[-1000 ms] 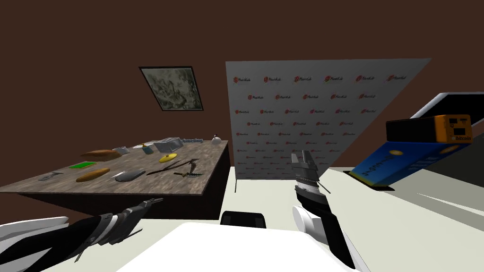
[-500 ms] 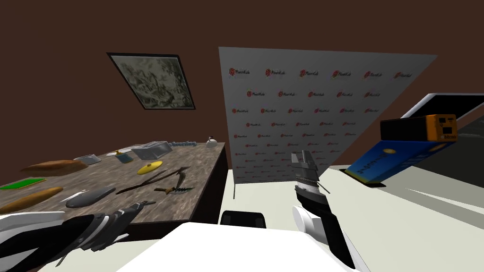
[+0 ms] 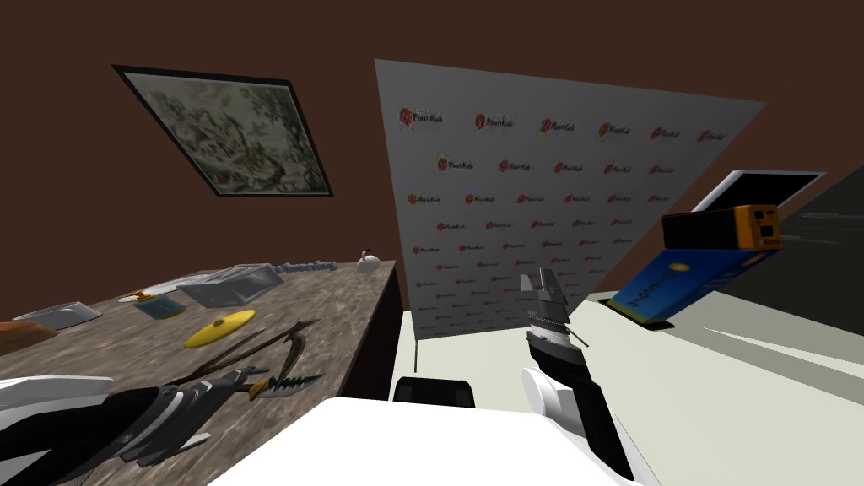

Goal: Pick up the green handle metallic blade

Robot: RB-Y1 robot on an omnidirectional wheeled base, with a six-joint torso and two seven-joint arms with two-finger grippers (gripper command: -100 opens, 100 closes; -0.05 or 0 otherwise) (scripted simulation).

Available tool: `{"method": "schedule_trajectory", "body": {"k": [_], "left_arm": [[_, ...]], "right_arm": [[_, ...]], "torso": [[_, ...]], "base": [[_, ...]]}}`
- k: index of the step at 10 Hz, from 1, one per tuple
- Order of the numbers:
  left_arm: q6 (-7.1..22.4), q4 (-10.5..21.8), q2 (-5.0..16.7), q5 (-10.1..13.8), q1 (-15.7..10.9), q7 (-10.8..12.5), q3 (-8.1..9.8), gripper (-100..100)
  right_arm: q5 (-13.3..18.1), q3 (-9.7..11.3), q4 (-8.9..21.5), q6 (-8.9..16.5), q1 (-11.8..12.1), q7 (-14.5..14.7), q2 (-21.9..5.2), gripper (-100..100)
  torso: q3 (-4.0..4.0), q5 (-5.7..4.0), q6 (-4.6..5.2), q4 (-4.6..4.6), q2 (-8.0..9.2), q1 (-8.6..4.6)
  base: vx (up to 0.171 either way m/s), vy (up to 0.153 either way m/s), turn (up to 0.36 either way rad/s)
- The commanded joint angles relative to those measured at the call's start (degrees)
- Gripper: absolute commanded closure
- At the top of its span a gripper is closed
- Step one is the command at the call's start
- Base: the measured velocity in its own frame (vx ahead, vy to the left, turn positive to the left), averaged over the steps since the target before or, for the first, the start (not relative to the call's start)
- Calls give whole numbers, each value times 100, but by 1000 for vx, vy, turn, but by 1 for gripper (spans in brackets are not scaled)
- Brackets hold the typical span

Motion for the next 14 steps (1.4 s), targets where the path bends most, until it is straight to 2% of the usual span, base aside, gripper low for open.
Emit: {"method": "schedule_trajectory", "body": {"k": [1, 2, 3, 7, 8, 9, 10, 14], "left_arm": [[0, 0, 0, 0, 0, 0, 0, -100], [-4, 0, 5, -2, 5, 8, 2, 0], [30, 30, -161, -57, 0, -62, -13, -100], [133, 120, -661, -222, -10, -270, -60, -100], [150, 135, -745, -250, -12, -305, -67, -100], [142, 137, -702, -318, -17, -193, -46, -100], [144, 139, -713, -322, -17, -206, -50, 100], [143, 140, -713, -320, -17, -204, -50, 100]], "right_arm": [[0, 0, 0, 0, 0, 0, 0, 0], [0, 0, 0, 0, -1, 0, 0, 0], [0, 1, 0, 0, -2, 0, 1, 0], [0, 1, 0, 0, -2, 0, 1, 0], [0, 1, 0, 0, -2, 0, 1, 0], [0, 1, 0, 0, -2, 0, 1, 0], [0, 1, 0, 0, -2, 0, 1, 0], [0, 1, 0, 0, -2, 0, 1, 0]], "torso": [[0, 0, 0, 0, 0, 0], [15, -1, -3, 5, 30, -8], [33, -3, -4, 13, 58, -17], [41, -4, -5, 17, 70, -20], [41, -4, -4, 17, 70, -19], [40, 0, -4, 16, 68, -16], [41, 4, -2, 17, 71, -11], [39, 5, 2, 15, 69, -12]], "base": [[93, 28, -21], [16, 5, 0], [25, 2, -44], [37, 2, -43], [40, 9, -40], [17, 5, -1], [0, 0, 0], [-1, 0, 3]]}}
